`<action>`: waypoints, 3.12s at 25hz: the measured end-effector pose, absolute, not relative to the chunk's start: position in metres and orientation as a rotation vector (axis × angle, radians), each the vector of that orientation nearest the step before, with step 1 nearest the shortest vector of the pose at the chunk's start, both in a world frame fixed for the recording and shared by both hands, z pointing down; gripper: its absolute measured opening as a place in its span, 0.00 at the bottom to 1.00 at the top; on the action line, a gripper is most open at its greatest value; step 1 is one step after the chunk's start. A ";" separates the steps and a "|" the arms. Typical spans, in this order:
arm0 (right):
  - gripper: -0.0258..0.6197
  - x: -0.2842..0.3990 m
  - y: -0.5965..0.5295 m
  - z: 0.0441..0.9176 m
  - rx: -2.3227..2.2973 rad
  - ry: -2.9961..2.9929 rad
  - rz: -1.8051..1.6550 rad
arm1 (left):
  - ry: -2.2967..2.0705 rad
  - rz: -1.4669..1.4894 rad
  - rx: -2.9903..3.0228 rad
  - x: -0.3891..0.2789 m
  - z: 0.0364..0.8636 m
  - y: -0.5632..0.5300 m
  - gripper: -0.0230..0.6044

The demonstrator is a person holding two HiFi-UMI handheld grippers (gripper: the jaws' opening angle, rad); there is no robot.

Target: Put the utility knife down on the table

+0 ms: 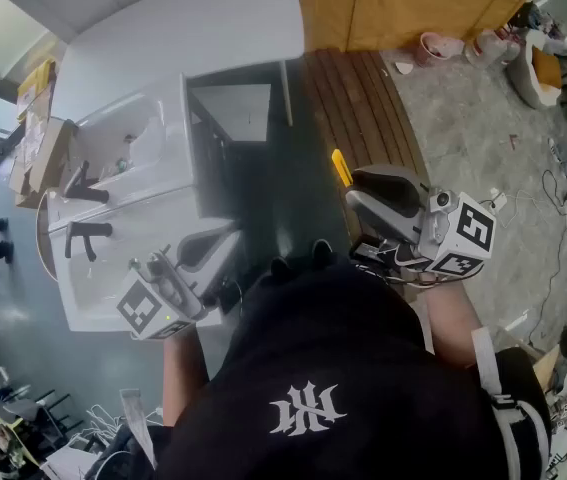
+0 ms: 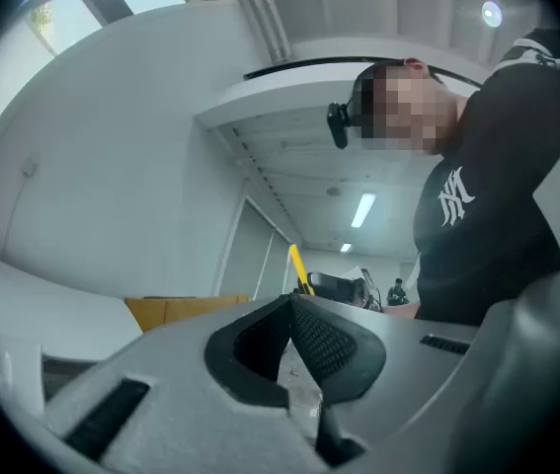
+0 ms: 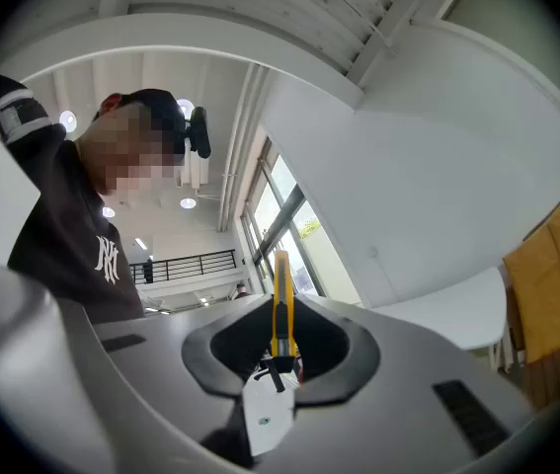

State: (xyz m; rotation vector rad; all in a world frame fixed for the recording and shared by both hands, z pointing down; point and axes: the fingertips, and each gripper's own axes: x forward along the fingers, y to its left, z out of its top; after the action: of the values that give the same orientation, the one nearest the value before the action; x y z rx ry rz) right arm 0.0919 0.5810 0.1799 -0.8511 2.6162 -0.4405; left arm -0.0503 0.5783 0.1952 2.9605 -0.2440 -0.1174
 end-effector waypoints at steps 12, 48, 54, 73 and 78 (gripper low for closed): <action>0.12 0.154 0.598 0.195 -0.864 2.552 -0.504 | -0.199 0.008 2.960 0.014 0.201 0.593 0.04; 0.12 0.101 0.379 0.227 -1.151 2.674 -0.657 | -0.203 -0.180 2.764 -0.069 0.271 0.378 0.04; 0.12 0.106 0.346 0.230 -1.159 2.697 -0.683 | -0.200 -0.242 2.752 -0.062 0.266 0.346 0.04; 0.12 0.251 0.149 0.224 -0.834 2.623 -0.660 | -0.468 -0.095 2.831 0.066 0.225 0.143 0.04; 0.12 0.280 0.117 0.242 -0.807 2.577 -0.715 | -0.433 -0.012 2.853 0.097 0.229 0.118 0.04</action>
State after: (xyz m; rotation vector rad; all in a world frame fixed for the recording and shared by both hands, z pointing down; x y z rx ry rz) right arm 0.2801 0.1170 0.2424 -0.8071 2.5772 -0.7153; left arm 0.0972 0.1177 0.2288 2.8534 -0.4332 -0.0117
